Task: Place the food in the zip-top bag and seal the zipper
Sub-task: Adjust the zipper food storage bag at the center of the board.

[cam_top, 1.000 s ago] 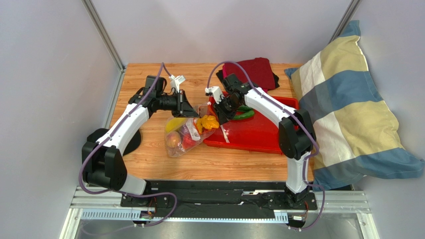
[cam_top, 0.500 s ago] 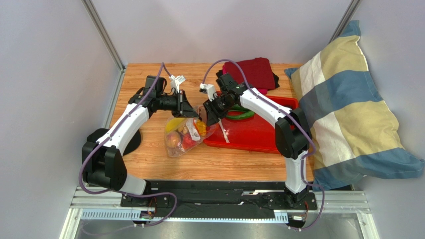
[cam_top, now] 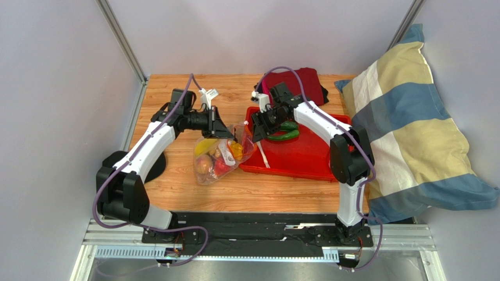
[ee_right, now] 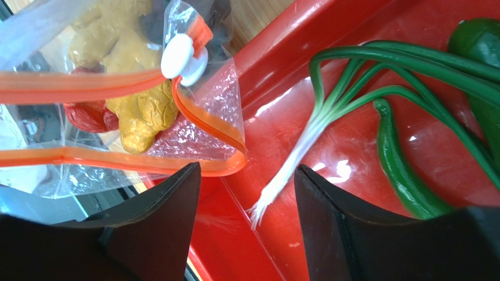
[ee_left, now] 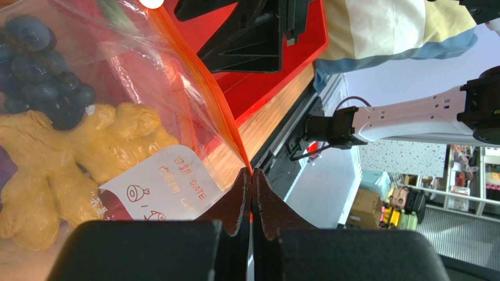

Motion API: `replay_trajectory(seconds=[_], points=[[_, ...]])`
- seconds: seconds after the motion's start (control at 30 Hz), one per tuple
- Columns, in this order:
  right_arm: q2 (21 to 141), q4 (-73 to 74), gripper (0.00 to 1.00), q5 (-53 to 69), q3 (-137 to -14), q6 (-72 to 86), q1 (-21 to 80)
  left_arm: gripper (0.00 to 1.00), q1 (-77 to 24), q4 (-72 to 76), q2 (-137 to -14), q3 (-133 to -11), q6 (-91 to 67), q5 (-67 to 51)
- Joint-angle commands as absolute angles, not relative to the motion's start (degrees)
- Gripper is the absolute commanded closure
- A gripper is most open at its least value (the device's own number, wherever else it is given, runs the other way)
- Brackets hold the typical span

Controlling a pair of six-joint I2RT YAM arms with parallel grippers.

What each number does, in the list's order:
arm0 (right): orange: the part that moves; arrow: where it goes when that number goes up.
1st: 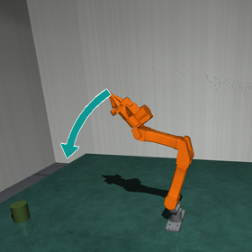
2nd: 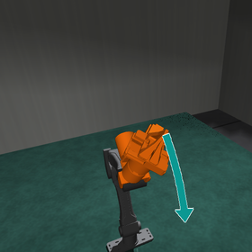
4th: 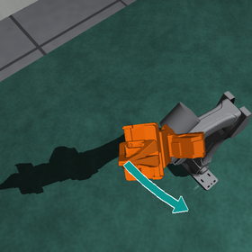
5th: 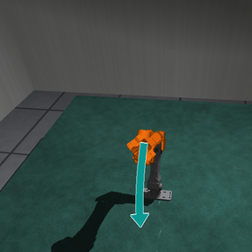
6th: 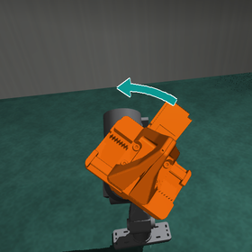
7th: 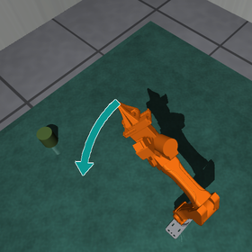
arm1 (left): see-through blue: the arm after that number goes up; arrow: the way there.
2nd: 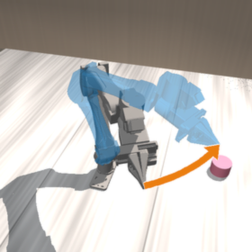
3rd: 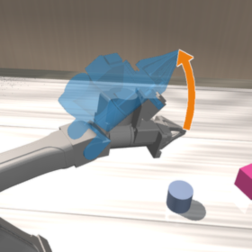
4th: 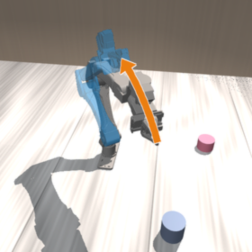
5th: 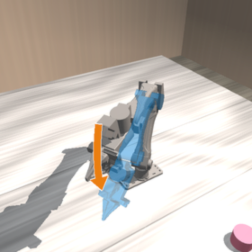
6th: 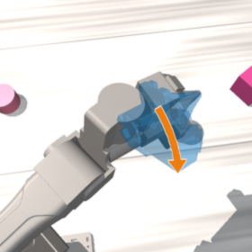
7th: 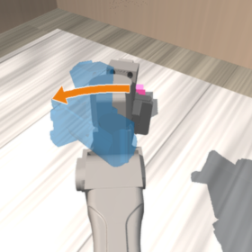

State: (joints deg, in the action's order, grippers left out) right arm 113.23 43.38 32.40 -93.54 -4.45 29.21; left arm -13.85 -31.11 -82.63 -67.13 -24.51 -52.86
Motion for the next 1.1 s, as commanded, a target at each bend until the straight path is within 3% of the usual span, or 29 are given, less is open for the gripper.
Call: replay_trajectory(seconds=[0.0, 0.2, 0.3, 0.33, 0.57, 0.67, 0.7, 0.8, 0.93, 1.07], points=[[115.48, 41.39, 0.38, 34.09, -95.97, -1.41, 29.88, 1.00, -14.06, -32.42, -81.65, -70.22, -21.98, -53.62], [117.07, 39.91, 0.49, 40.60, -96.42, 1.49, 29.97, 1.00, -14.06, -35.24, -81.56, -70.93, -19.69, -52.91], [116.11, 38.67, 0.82, 44.98, -96.85, 2.81, 29.97, 1.00, -14.06, -38.04, -81.91, -71.71, -17.32, -52.47], [115.58, 38.67, 1.00, 46.04, -96.94, 3.77, 29.97, 1.00, -13.98, -39.71, -82.09, -73.20, -14.27, -51.95], [103.37, 23.31, 1.00, 55.89, -89.57, 20.17, 30.23, 0.92, -8.62, -57.71, -83.93, -84.98, 2.35, -48.78], [100.46, 19.61, 1.00, 56.25, -88.95, 23.81, 32.16, 0.73, -7.30, -63.08, -84.03, -90.34, 10.44, -46.59], [99.94, 19.08, 1.00, 55.81, -88.86, 25.99, 33.30, 0.57, -6.95, -63.54, -83.33, -91.13, 11.59, -46.15], [99.67, 15.74, 1.00, 54.32, -87.54, 29.60, 35.41, 0.37, -6.59, -62.41, -79.21, -91.23, 14.32, -46.23], [100.55, 11.18, 1.00, 52.12, -85.43, 32.85, 36.83, 0.23, -6.68, -57.49, -71.82, -85.70, 18.09, -46.76], [100.99, 9.41, 1.00, 49.58, -84.99, 34.63, 36.91, 0.21, -7.12, -52.75, -67.33, -80.96, 18.29, -46.94]])
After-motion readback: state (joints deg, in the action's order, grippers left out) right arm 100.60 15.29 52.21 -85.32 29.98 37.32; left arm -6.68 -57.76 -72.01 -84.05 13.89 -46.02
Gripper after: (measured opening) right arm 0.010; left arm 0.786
